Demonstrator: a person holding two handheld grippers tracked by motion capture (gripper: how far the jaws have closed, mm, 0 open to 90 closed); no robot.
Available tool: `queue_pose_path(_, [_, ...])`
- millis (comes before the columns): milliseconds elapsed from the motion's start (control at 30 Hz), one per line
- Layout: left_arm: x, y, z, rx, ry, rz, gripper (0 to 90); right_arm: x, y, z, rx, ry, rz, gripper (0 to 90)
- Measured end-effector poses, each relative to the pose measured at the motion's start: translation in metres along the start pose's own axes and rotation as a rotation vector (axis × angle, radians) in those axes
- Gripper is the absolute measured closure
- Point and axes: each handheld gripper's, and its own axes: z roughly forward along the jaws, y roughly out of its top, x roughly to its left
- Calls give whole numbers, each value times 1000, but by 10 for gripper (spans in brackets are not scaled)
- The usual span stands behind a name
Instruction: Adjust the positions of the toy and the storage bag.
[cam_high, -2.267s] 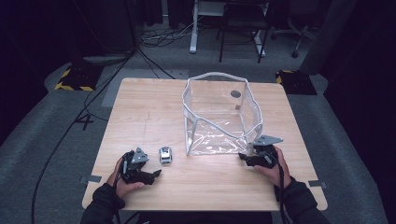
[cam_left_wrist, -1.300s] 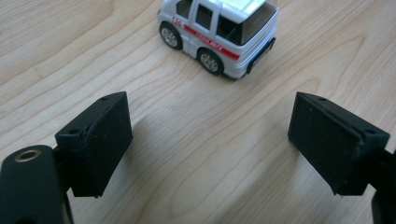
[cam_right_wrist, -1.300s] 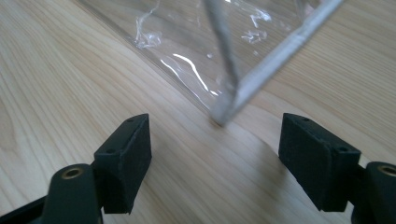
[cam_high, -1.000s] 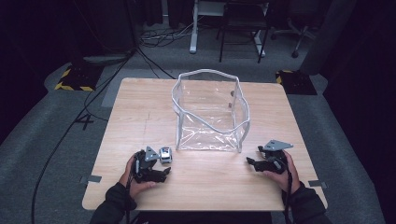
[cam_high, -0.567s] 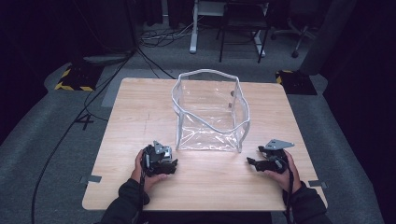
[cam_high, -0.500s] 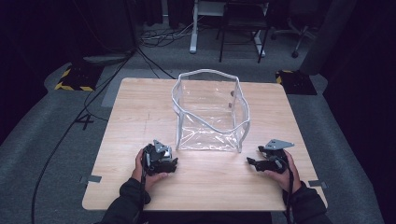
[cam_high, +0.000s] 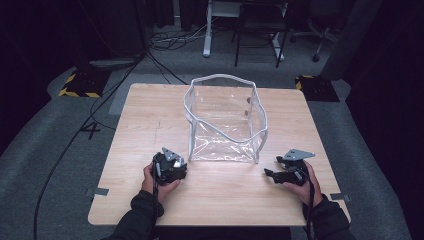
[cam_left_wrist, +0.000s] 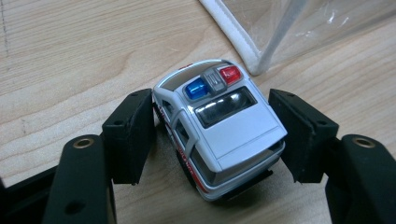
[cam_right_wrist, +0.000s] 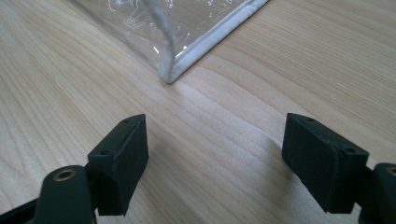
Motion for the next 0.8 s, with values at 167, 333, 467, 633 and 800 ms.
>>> queue_pose_path(167, [4, -2, -3, 3, -23, 17, 388, 0, 0, 0, 0, -1, 1, 231])
queue_pose_path(333, [4, -5, -7, -18, -62, 68, 472, 0, 0, 0, 0, 1, 0, 231])
queue_pose_path(467, [1, -8, -10, -25, -63, 82, 473, 0, 0, 0, -3, 0, -2, 232])
queue_pose_path(633, [-4, -11, -21, -81, -105, 91, 474, -1, -1, -1, 0, 2, -9, 241])
queue_pose_path(800, [-12, -12, -22, -78, -138, 145, 475, 0, -1, -2, 4, 2, -7, 245])
